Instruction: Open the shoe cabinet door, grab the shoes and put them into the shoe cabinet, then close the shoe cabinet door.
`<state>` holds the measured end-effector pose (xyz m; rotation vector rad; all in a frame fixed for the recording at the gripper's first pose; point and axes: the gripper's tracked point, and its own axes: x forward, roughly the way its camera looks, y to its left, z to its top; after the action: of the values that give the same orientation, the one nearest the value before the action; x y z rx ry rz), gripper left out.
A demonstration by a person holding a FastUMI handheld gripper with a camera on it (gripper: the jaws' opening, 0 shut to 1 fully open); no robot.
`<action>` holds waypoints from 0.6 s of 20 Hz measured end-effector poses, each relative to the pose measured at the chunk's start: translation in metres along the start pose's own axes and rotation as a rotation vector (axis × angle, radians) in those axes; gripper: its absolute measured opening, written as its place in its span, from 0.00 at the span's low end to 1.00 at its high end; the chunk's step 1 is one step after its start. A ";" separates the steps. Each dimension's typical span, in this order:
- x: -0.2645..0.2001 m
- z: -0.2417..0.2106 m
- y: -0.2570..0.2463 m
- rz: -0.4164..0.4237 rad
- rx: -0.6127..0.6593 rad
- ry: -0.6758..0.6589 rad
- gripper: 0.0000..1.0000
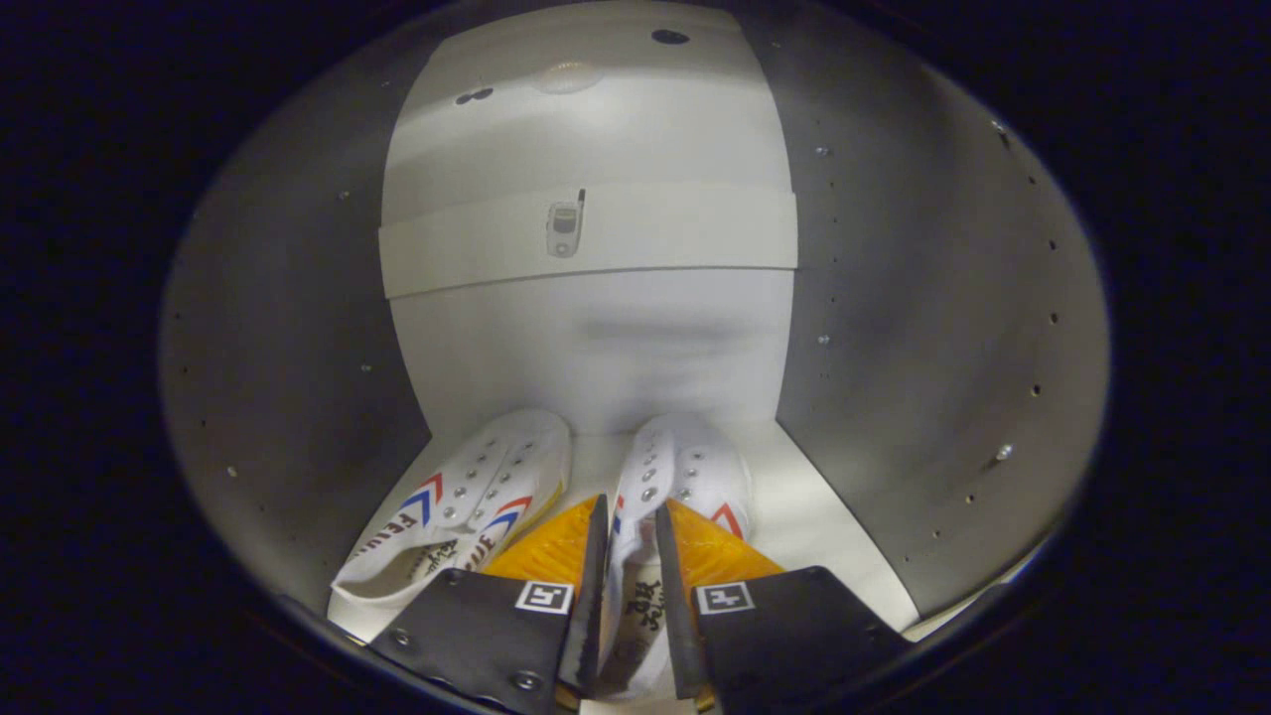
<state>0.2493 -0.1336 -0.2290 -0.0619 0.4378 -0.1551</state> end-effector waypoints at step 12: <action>-0.082 0.002 0.026 0.005 -0.006 -0.079 0.31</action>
<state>0.1803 -0.0947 -0.1948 -0.0729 0.3595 -0.1456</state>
